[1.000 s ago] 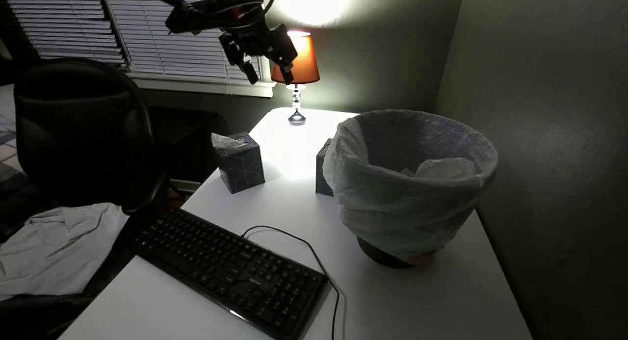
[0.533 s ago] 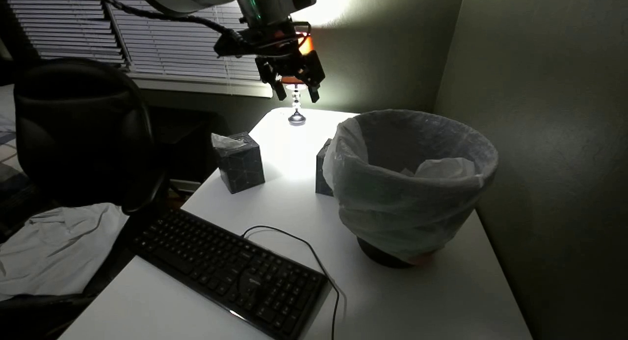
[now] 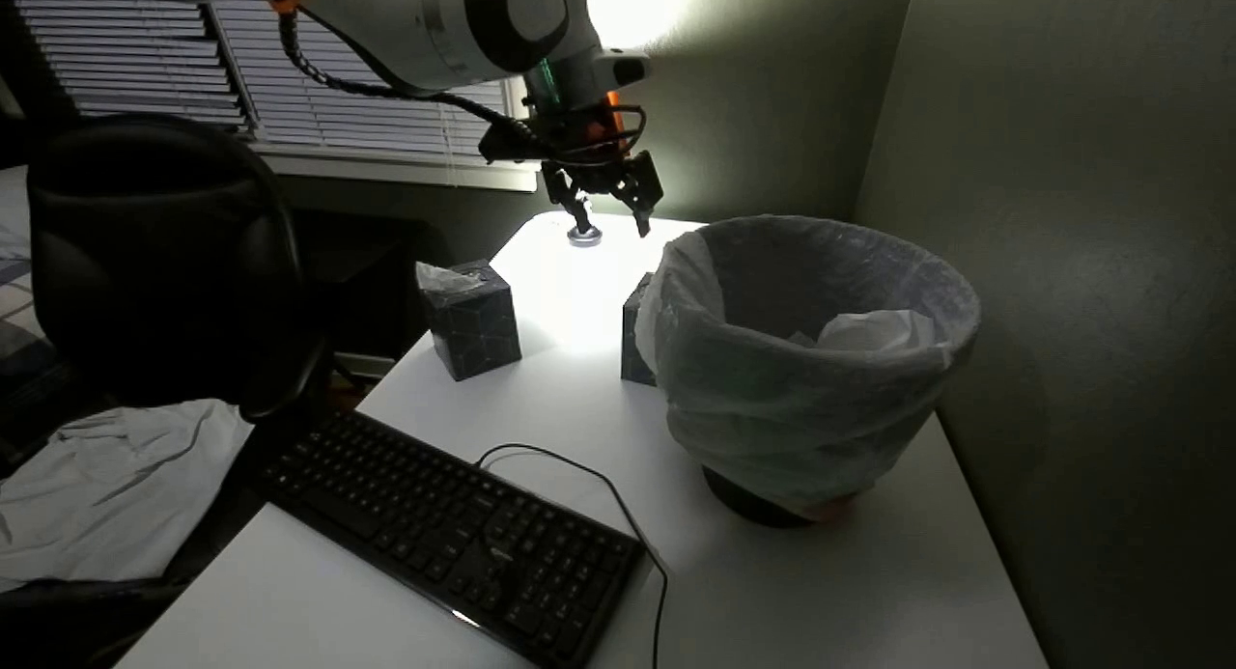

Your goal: Stack the tissue boxes together.

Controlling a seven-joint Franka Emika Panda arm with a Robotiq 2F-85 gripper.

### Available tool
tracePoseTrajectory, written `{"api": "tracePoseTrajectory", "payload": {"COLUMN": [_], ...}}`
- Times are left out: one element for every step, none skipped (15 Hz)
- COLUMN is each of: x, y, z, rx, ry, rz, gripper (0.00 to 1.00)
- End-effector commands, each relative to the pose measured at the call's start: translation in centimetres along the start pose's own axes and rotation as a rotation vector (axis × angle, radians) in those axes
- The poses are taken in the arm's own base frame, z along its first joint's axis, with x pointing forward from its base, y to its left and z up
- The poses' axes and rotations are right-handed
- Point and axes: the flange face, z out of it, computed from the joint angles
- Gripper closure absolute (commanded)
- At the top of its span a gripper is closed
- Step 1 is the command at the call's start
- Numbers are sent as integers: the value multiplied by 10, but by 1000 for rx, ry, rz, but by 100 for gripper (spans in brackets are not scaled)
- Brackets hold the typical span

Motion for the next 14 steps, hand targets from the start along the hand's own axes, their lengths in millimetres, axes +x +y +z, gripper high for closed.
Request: {"api": "tracePoseTrajectory", "payload": {"x": [20, 22, 24, 25, 26, 26, 27, 28, 29, 31, 33, 35, 37, 38], "y": [-9, -11, -13, -15, -17, -20, -22, -24, -25, -27, -29, -30, -31, -32], "z": [24, 31, 38, 45, 51, 57, 62, 68, 72, 77, 81, 84, 88, 92], "rx": [5, 8, 10, 11, 14, 19, 23, 27, 29, 33, 36, 35, 31, 23], "ry": [-21, -31, -42, -52, -68, -83, -95, -107, -111, -112, -112, -109, -113, -114], "rz": [-16, -15, -18, -20, -24, -31, -35, -40, -47, -58, -73, -84, -93, -99], "gripper": [0, 0, 0, 0, 0, 0, 0, 0, 0, 0, 0, 0, 0, 0]}}
